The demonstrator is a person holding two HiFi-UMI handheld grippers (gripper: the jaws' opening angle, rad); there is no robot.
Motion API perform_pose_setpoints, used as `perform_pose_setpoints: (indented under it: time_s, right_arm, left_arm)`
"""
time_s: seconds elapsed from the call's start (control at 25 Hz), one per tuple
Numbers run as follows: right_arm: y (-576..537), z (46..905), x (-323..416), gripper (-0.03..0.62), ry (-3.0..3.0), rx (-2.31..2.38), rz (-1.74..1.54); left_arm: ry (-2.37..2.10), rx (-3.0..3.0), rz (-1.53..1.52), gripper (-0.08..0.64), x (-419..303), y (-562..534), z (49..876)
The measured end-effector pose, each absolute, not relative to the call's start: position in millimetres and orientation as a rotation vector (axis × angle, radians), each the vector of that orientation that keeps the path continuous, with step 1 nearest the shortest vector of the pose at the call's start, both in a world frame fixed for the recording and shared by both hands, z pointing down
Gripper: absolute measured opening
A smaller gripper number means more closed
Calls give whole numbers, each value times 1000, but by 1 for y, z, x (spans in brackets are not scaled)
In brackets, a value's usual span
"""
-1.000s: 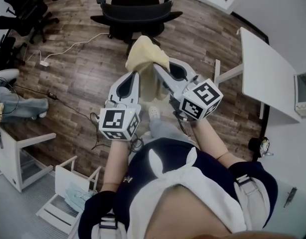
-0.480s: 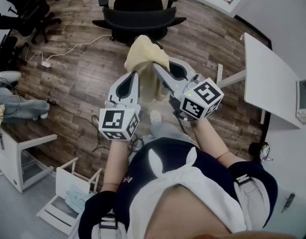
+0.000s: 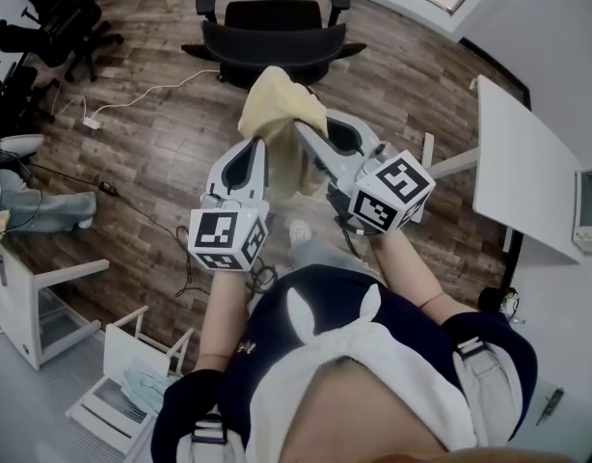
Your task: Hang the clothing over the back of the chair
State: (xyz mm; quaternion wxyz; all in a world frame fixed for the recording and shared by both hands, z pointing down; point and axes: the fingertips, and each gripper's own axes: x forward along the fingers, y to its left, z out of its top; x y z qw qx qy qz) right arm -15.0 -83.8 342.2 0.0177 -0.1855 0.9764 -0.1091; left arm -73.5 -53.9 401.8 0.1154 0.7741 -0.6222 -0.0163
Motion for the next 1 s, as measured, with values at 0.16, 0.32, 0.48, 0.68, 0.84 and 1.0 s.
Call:
perform_pose_setpoints:
  time_s: [0.16, 0.32, 0.48, 0.68, 0.84, 1.0]
  right_arm:
    - [-94, 338, -15, 55, 3036, -552, -323]
    - [-104, 336, -15, 55, 3032, -532, -309]
    - [-117, 333, -11, 55, 3024, -520, -321]
    - [-127, 328, -16, 55, 3012, -511, -336]
    - [-129, 324, -22, 55, 3011, -513, -330]
    - [-136, 320, -28, 55, 2999, -510, -327]
  left_arm:
    - [-1844, 2263, -61, 6, -74, -65, 400]
    - [-1870, 2255, -76, 6, -75, -77, 402]
    - [-1905, 2243, -88, 6, -75, -87, 400]
    - [-1935, 2215, -82, 6, -84, -90, 402]
    - [-1937, 2205, -85, 6, -88, -87, 403]
    - [-1927, 2201, -82, 6, -94, -93, 406]
